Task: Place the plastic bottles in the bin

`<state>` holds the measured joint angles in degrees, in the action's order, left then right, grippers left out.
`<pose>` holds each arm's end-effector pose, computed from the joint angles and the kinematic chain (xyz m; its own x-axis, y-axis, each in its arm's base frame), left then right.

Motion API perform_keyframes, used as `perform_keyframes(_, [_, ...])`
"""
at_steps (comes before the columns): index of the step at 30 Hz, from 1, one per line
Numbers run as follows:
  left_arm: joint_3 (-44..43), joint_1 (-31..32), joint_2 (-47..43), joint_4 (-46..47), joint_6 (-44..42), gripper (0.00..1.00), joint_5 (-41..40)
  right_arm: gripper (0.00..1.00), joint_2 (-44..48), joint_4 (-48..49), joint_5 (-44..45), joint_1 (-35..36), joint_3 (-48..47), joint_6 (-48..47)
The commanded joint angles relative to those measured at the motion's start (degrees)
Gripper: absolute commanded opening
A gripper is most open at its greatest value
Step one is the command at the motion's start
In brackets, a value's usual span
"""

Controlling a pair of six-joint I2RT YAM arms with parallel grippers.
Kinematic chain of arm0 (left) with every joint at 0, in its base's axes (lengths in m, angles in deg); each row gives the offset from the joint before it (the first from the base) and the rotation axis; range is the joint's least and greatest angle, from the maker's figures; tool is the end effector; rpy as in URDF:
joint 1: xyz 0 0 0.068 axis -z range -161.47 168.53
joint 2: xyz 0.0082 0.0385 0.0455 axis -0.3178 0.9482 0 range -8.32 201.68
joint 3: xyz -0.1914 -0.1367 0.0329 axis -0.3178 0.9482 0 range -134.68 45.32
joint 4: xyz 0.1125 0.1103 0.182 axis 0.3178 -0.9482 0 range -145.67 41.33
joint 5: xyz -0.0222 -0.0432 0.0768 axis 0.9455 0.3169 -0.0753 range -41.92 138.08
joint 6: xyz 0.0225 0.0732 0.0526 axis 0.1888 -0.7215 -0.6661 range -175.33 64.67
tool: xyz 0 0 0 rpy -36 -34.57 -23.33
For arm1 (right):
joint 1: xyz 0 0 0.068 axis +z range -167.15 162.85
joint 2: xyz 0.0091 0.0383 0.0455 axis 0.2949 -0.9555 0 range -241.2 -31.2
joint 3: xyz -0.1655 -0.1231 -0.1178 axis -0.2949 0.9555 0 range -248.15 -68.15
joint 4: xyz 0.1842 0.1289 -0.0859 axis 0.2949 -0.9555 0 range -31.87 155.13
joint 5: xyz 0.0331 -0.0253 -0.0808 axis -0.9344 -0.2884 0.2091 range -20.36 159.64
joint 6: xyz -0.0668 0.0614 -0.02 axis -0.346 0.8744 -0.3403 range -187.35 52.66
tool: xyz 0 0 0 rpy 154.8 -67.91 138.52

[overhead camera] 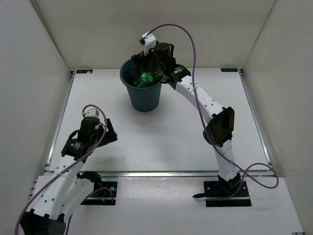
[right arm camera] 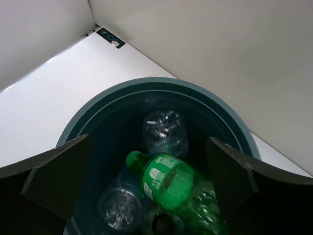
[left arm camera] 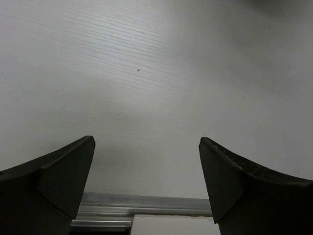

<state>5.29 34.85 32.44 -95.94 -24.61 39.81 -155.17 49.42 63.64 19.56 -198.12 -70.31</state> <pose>0.1724 -0.0379 0.2027 -0.7079 -0.3195 -0.6299 -0.2047 0.9464 -0.2500 0.4093 0.3161 0.3585 -0.0999 -0.1386 -0.9853 -0.6831 0.7296 -0.0334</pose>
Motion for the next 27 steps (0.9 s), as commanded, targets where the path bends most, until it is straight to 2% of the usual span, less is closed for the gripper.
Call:
perform_keyframes(1, [-3.8, -0.5, 1.8, 1.6, -1.8, 0.98, 1.3, 0.99, 10.6, -1.5, 5.8, -0.1, -0.1, 0.5])
perform_keyframes(4, [-5.9, -0.2, 3.8, 1.8, -2.6, 0.99, 1.6, 0.99, 20.3, -4.9, 10.0, -1.8, 11.0, 2.9])
perform_keyframes(9, [-9.7, -1.9, 9.6, 1.0, -3.3, 0.99, 4.6, 0.99, 42.1, -10.3, 4.9, -13.7, 41.7, 15.2])
perform_keyframes(12, [-13.8, -1.8, 14.3, 0.2, -3.7, 0.98, 3.4, 0.99, 49.4, -21.0, 9.8, -20.2, 51.0, 18.2])
perform_keyframes(13, [-14.8, -2.3, 15.9, -0.1, -3.7, 0.99, 2.9, 0.99, 50.0, -26.2, 10.6, -21.8, 52.0, 19.0])
perform_keyframes(15, [-18.1, -3.6, 19.1, -0.7, -3.9, 0.99, 4.0, 0.99, 53.4, -30.2, 10.0, -30.0, 59.1, 20.2])
perform_keyframes(18, [-22.4, -4.9, 22.5, -0.4, -3.7, 0.99, 5.7, 0.99, 60.0, -32.4, 8.3, -38.7, 67.4, 19.6])
perform_keyframes(21, [-24.4, -4.4, 23.7, -0.6, -3.0, 0.99, 3.9, 0.99, 63.0, -34.3, 12.6, -41.6, 70.8, 18.0])
perform_keyframes(24, [-24.7, -5.2, 22.9, -2.2, -3.4, 0.99, 3.4, 0.99, 63.1, -36.7, 11.8, -43.0, 71.0, 14.9])
perform_keyframes(27, [-24.0, -4.9, 21.2, -3.2, -3.3, 0.99, -0.5, 1.0, 66.5, -35.3, 14.2, -40.2, 73.4, 13.9])
